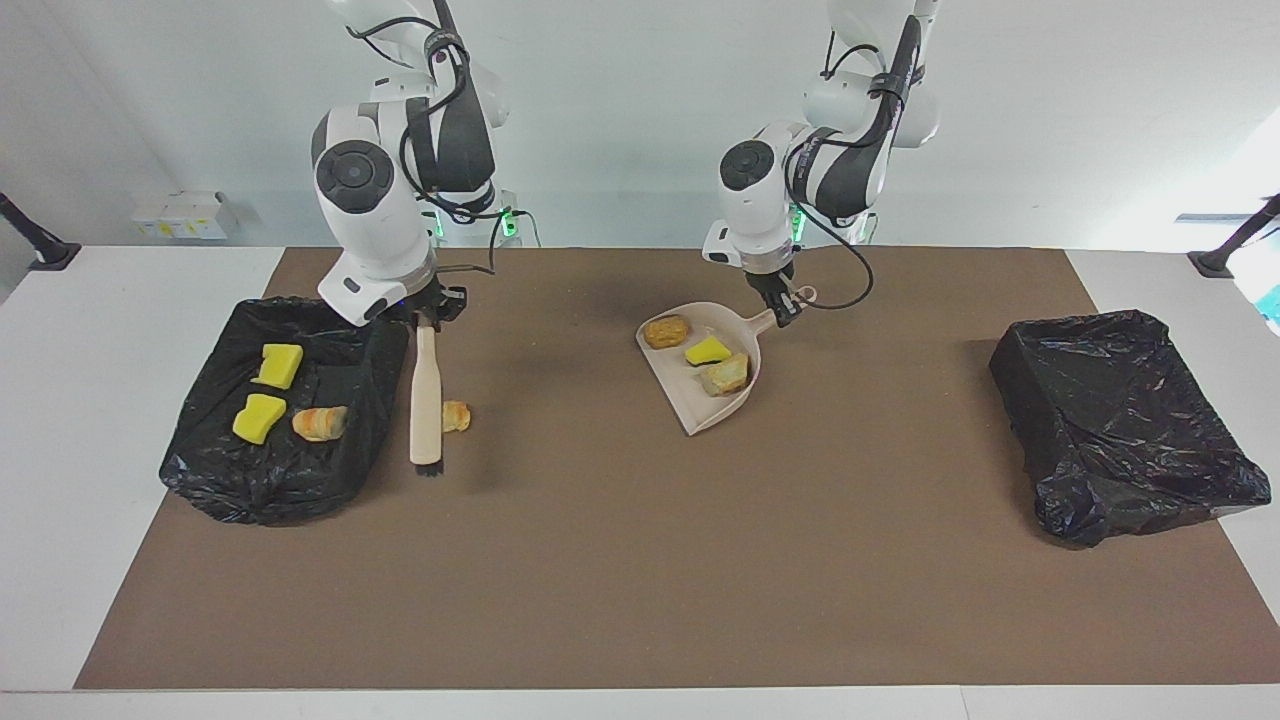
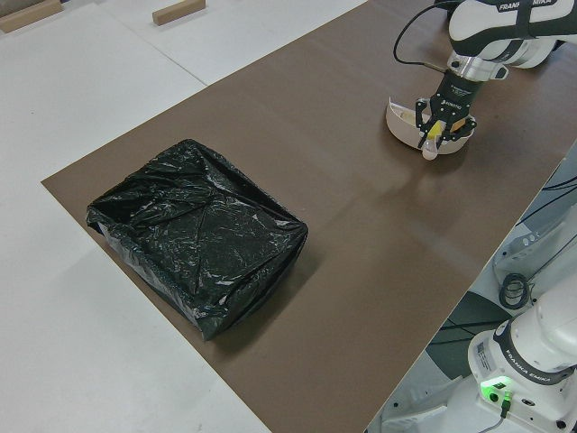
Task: Sweep and dump trash in bin
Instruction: 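Sweep the pastry and sponge pieces into the dustpan with the right gripper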
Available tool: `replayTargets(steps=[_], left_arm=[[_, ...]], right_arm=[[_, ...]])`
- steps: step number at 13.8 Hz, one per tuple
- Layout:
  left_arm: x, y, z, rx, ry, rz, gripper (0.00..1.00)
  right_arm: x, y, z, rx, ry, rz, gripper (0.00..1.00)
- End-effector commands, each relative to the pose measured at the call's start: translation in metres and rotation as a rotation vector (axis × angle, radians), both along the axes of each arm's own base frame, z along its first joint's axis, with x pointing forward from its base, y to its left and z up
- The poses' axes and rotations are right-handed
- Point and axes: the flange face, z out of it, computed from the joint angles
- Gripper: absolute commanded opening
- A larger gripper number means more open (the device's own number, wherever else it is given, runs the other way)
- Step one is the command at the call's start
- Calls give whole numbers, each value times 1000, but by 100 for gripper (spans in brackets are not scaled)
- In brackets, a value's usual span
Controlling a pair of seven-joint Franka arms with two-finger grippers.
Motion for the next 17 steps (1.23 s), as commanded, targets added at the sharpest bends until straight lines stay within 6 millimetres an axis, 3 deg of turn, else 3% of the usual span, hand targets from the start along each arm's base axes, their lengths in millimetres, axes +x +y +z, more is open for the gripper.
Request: replayTargets(steps=[1,4,6,10,13,14,15,17], left_arm=[[0,6,-1,-24,-8,10,0],[2,7,-1,-35,-4,25,0],[3,6,-1,-45,-12,25,0],[4,8,-2,-44,-10,29,0],[4,9,-2,-44,-10,30,0],[4,9,-2,-44,-10,29,0],[5,9,-2,-44,-10,30,0],[5,9,-2,-44,-10,30,0]], right_arm=[[-42,-14,-11,-61,-28,-49,0],[-72,-26,-45,-97,-86,-11,0],[-75,-43,-65,-97,-113,-24,0],[-72,-30,-107,-83,-109,7,0],[-72,23,-118,-69,-101,82,0],[-64,43,-118,-67,-98,113,0],[-64,73,-121,-51,-89,152,0],[-58,97,-117,8,-90,135,0]])
